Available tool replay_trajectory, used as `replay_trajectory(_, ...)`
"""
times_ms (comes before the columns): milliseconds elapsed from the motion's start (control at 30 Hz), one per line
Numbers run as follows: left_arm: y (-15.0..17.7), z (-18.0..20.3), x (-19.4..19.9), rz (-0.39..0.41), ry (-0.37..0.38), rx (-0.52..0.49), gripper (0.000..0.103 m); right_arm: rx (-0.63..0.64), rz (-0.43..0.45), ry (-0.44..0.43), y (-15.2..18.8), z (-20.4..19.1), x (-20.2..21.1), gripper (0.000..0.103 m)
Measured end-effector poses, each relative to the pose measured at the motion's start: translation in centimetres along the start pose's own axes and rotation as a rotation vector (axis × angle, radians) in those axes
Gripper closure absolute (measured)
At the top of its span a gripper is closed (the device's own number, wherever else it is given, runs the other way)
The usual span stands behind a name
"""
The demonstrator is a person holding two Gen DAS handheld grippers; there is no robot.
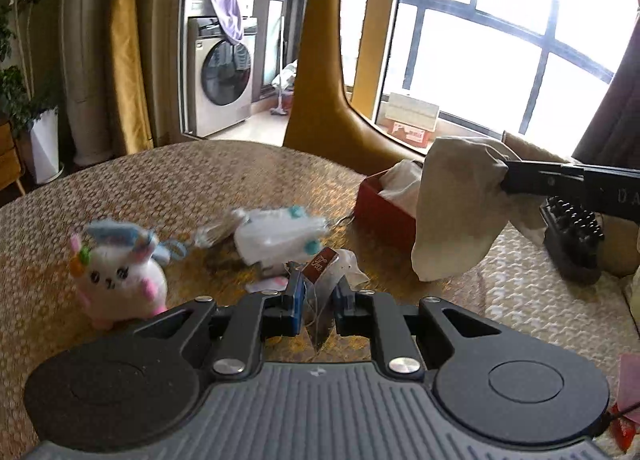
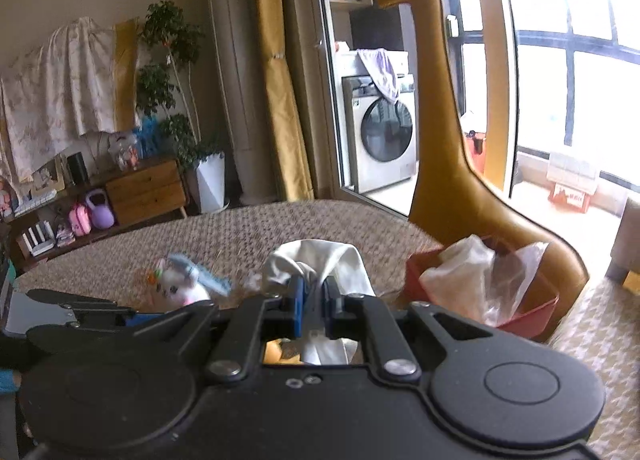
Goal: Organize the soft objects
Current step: 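Carry the packet with the left tool while the right tool carries the white cloth to the red box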
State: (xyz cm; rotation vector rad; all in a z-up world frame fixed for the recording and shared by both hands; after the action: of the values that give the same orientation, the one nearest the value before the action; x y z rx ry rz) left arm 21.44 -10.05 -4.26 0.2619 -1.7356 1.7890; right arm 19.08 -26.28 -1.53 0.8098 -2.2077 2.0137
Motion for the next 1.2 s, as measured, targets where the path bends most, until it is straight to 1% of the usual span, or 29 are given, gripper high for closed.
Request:
replay_trajectory(267, -2.9, 2.6, -1.6, 0.014, 0.013, -0.057, 0.088, -0.002, 0.050, 0.052, -2.4, 3.2, 0.2, 0.094)
replay_trajectory(467, -4.8, 4.9, -3.7, 0.012, 0.042, -0.092, 0.088, -0.029, 0.068, 0.087, -3.4, 6.0, -0.2, 0.094)
replay_trajectory(633, -6.2, 7.4, -5.8, 0.009, 0.071, -0.128, 0.088, -0.039, 0.078, 0.134, -4.1, 8.6, -0.9, 0.094)
replay_trajectory(767, -7.0, 9.4, -8.0, -0.002, 0.098, -0.146, 0.088, -0.050, 0.069, 0.166, -4.2, 10.9, -2.0, 0.094)
replay_trajectory(1000, -7.9, 12.5, -12.6, -0.034, 0.130, -0.181, 0.088, -0.090, 0.026, 0.195, -3.4, 14.6, -4.3, 0.094)
replay_trajectory(1200, -7.6, 14.4, -17.3, -0.093, 0.146, -0.168, 0.088, -0.112, -0.030, 0.220, -2.7, 16.8, -6.8, 0.095)
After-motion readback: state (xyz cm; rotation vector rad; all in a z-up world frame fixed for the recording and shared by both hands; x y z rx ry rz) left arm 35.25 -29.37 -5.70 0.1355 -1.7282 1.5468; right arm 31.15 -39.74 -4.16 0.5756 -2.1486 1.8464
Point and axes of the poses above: each gripper's, at about its wrist camera, not at the fingertips, and x roughly against the way its jaws point, z to its right, y to its underside, the point moved 6 cm from there along -x, roughly the way its jaws point, and after that the axes turned 3 degrees about z, right-handed, at the moved point
